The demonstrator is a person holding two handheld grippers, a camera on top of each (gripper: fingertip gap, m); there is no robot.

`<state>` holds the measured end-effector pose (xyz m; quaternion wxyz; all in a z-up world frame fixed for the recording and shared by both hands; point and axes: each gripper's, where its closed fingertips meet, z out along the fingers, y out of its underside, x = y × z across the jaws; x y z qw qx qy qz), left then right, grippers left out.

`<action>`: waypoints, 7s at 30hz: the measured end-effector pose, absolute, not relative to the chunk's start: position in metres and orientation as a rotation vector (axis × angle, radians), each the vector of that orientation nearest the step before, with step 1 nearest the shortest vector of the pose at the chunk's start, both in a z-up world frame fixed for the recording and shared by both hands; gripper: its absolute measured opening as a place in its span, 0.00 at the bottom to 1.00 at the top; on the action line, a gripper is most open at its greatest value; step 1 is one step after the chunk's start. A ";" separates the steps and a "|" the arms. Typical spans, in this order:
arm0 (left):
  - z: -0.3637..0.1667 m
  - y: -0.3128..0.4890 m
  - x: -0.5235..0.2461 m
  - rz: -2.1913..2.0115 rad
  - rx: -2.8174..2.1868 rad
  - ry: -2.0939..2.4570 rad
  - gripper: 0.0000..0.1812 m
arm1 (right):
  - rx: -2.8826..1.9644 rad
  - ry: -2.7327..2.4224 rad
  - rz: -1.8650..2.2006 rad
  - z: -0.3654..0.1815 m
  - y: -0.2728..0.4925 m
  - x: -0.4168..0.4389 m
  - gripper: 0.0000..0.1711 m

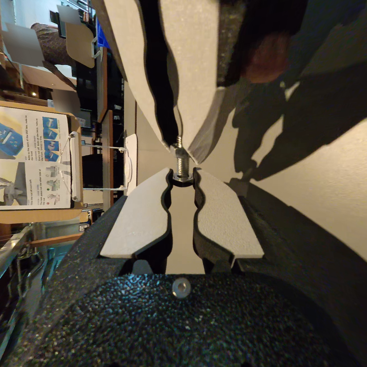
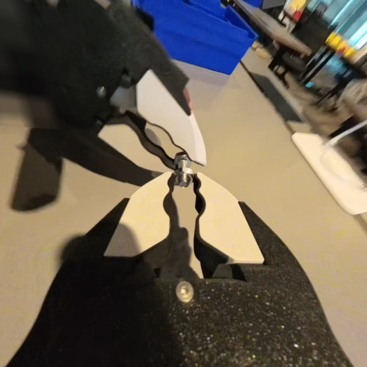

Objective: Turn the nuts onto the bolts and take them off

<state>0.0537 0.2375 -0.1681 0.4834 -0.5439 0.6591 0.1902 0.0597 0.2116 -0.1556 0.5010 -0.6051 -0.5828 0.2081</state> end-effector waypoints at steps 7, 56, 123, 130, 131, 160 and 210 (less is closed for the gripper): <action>-0.161 0.241 0.050 0.443 -1.352 1.545 0.10 | -1.692 -1.094 1.066 -0.144 0.212 0.055 0.15; -0.153 0.235 0.057 0.407 -1.303 1.529 0.10 | -1.351 -1.402 0.400 -0.145 0.213 0.060 0.11; -0.159 0.238 0.053 0.466 -1.317 1.546 0.10 | -1.711 -0.981 1.327 -0.139 0.210 0.057 0.15; -0.160 0.239 0.052 0.392 -1.360 1.536 0.10 | -1.468 -1.331 0.600 -0.149 0.215 0.063 0.24; -0.161 0.238 0.052 0.383 -1.363 1.537 0.10 | -1.437 -1.352 0.540 -0.149 0.215 0.063 0.22; -0.163 0.239 0.051 0.345 -1.393 1.534 0.10 | -1.526 -1.322 0.662 -0.151 0.215 0.063 0.24; -0.163 0.238 0.053 0.491 -1.318 1.570 0.10 | -1.731 -1.043 1.240 -0.142 0.214 0.065 0.17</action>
